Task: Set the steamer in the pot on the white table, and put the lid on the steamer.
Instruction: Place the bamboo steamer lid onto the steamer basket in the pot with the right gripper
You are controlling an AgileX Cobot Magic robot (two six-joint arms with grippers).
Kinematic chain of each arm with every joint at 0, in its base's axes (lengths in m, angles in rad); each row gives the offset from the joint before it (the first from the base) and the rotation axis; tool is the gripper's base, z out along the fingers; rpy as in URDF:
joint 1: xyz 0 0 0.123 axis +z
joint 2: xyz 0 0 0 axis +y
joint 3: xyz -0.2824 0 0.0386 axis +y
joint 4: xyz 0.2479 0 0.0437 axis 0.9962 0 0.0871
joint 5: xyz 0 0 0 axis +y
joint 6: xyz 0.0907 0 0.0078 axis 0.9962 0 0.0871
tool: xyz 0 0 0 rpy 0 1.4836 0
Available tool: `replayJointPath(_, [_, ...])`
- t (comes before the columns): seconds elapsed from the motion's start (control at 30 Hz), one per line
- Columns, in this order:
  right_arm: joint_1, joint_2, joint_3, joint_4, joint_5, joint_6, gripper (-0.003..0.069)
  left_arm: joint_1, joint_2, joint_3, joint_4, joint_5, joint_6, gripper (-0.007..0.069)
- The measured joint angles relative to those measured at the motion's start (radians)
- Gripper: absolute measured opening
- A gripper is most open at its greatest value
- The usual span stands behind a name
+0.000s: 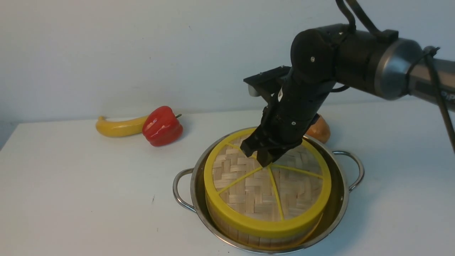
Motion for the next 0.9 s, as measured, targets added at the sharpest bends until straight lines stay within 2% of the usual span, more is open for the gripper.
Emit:
replayJointPath(0.1, [0.0,0.0,0.0,0.0,-0.001,0.0,0.0153,0.0,0.0,0.0,0.0,0.0,0.0,0.001])
replayJointPath(0.17, [0.0,0.001,-0.001,-0.003,-0.008,0.0,0.0186,0.0,0.0,0.0,0.0,0.0,0.0,0.001])
replayJointPath(0.47, [0.0,0.015,-0.157,-0.042,0.029,0.003,0.0439,0.0,0.0,0.0,0.0,0.0,0.0,0.001])
replayJointPath(0.6, [0.0,-0.002,-0.295,-0.052,0.04,0.008,0.0486,0.0,0.0,0.0,0.0,0.001,0.0,0.001])
replayJointPath(0.67, [0.0,-0.019,-0.314,-0.056,0.041,0.013,0.0482,0.0,0.0,0.0,0.0,0.001,0.0,0.001])
replayJointPath(0.77, [0.0,-0.094,-0.337,-0.09,0.043,0.018,0.0427,0.0,0.0,0.0,0.0,0.001,0.0,0.001])
replayJointPath(0.83, [0.0,-0.208,-0.34,-0.178,0.043,0.038,0.0309,0.0,0.0,0.0,0.0,0.001,0.0,0.001])
replayJointPath(0.9, [0.0,-0.252,-0.341,-0.218,0.043,0.05,0.0246,0.0,0.0,0.0,0.001,0.001,0.0,0.001])
